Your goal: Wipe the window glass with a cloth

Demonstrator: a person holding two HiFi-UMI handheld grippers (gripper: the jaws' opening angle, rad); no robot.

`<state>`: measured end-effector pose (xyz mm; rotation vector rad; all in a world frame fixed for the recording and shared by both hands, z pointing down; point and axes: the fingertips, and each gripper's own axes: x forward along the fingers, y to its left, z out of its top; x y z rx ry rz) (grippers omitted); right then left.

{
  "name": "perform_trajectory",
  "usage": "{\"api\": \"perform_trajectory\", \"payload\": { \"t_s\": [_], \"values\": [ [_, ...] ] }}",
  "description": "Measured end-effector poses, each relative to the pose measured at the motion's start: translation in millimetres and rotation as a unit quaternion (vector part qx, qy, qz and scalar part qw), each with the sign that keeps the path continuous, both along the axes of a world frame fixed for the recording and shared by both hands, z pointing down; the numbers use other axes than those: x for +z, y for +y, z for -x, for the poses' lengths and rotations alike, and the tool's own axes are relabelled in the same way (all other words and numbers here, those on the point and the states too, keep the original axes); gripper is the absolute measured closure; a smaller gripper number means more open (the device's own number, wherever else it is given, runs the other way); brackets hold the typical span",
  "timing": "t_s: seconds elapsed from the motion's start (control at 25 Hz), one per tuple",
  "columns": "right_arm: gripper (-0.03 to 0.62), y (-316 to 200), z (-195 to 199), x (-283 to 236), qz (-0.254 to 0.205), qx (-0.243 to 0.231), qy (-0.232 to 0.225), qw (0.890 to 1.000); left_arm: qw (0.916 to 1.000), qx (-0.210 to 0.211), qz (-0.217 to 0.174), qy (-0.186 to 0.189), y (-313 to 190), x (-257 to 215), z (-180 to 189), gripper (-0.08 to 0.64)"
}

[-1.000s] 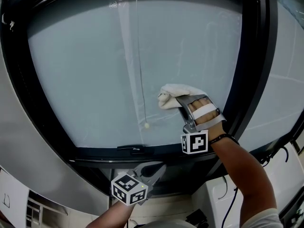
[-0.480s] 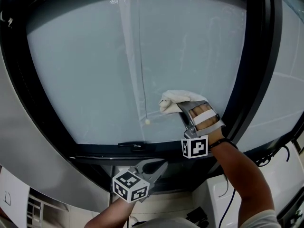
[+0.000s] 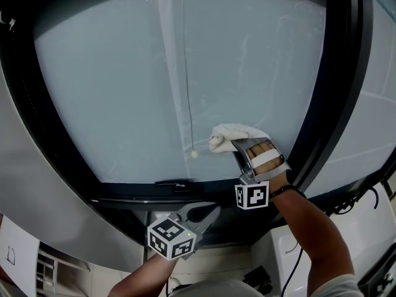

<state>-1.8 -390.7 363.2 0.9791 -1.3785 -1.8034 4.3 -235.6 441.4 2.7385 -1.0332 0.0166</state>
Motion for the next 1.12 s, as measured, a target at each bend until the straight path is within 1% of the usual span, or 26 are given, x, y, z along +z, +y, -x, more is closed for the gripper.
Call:
{"api": "perform_trajectory", "payload": {
  "t_s": [0.28, 0.48, 0.68, 0.76, 0.84, 0.92, 1.04, 1.12],
  "values": [
    [0.505, 0, 0, 6, -0.001, -0.004, 0.010, 1.000, 1.0000, -0.001, 0.000, -0.003, -1, 0, 4, 0.543],
    [0.505, -1, 0, 7, 0.007, -0.003, 0.000, 1.000, 1.0000, -0.001, 0.000, -0.002, -2, -1, 5, 0.543],
    [0.505, -1, 1, 8, 0.024, 0.000, -0.021, 0.999, 1.0000, 0.003, -0.002, 0.001, -3, -1, 3, 0.543],
    [0.505, -1, 2, 7, 0.032, 0.004, -0.023, 0.999, 1.0000, 0.004, -0.002, 0.001, -2, -1, 3, 0.543],
    [0.505, 2, 4, 3, 0.048, 0.006, -0.019, 0.999, 1.0000, 0.005, -0.002, 0.001, -1, -1, 4, 0.543],
    [0.505, 2, 5, 2, 0.074, 0.013, -0.015, 0.997, 1.0000, 0.006, -0.002, 0.002, -1, -1, 5, 0.543],
    [0.505, 2, 4, 5, 0.120, 0.030, -0.006, 0.992, 1.0000, 0.007, -0.004, 0.003, 0, -3, 7, 0.543],
    [0.503, 3, 4, 4, 0.137, 0.037, 0.008, 0.990, 1.0000, 0.005, -0.006, 0.004, 0, -5, 11, 0.543]
  ]
}}
